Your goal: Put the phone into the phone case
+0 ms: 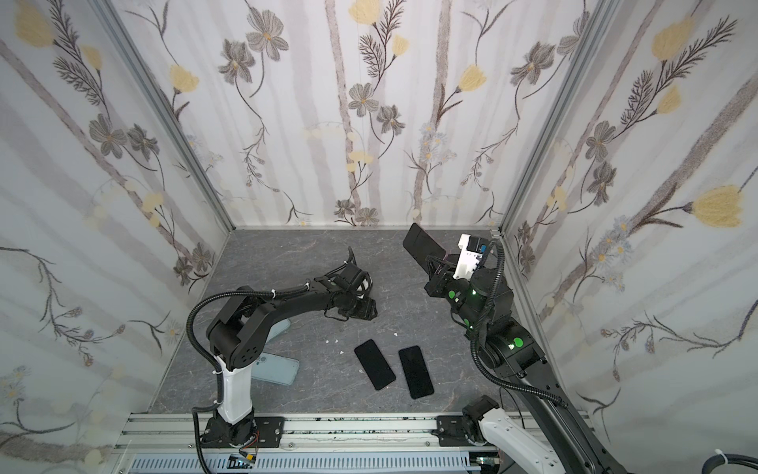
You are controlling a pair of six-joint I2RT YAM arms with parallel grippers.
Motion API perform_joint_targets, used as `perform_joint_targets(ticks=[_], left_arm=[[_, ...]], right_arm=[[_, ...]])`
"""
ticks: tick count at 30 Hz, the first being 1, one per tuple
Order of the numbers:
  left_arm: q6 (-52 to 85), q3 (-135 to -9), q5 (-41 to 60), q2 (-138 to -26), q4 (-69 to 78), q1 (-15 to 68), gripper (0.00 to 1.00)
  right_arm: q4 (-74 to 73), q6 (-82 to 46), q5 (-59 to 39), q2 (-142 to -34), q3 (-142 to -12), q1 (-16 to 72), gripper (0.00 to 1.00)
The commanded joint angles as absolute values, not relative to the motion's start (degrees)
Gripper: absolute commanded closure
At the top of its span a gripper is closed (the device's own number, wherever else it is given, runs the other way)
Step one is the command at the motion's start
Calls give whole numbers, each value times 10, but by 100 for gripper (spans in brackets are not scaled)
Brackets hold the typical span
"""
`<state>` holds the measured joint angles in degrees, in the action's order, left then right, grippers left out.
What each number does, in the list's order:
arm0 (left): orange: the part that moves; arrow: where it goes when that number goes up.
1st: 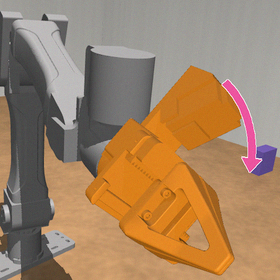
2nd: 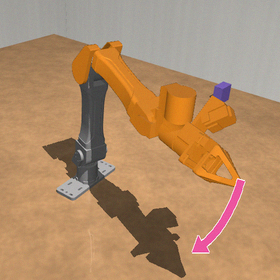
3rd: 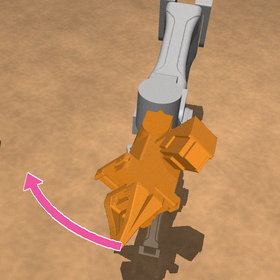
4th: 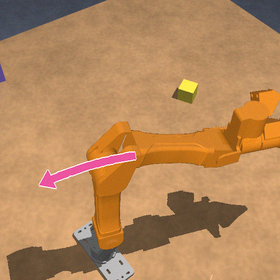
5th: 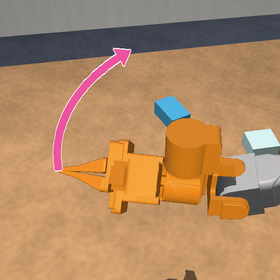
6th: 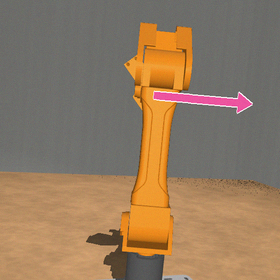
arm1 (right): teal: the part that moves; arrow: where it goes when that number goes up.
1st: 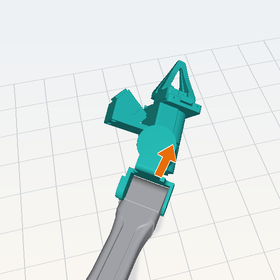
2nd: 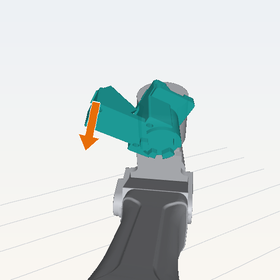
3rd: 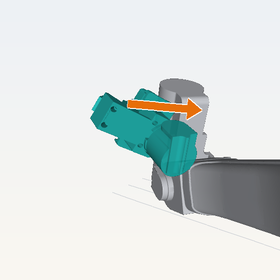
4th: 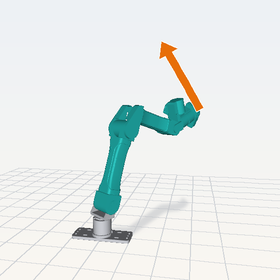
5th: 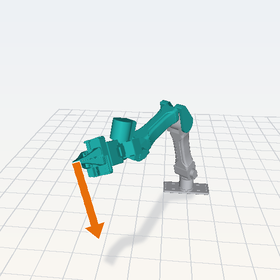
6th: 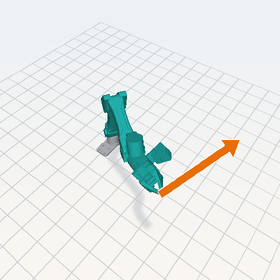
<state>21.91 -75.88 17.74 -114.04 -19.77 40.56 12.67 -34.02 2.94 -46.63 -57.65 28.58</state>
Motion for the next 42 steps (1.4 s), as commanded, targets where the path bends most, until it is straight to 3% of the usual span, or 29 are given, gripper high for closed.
perform_joint_targets(ticks=[1, 11, 20, 33, 42], left_arm=[[236, -795, 222, -1130, -201, 399, 33], [97, -948, 43, -1213, -327, 334, 36], [106, -963, 37, -1251, -327, 342, 46], [178, -746, -58, -1123, -294, 362, 44], [271, -609, -18, -1032, -264, 424, 43]], right_arm=[[93, -341, 28, -470, -586, 285, 100], [93, -341, 38, -468, -586, 285, 100], [98, -337, 48, -467, -589, 285, 100], [96, -339, 40, -481, -585, 284, 100], [88, -346, 29, -485, -576, 283, 100]])
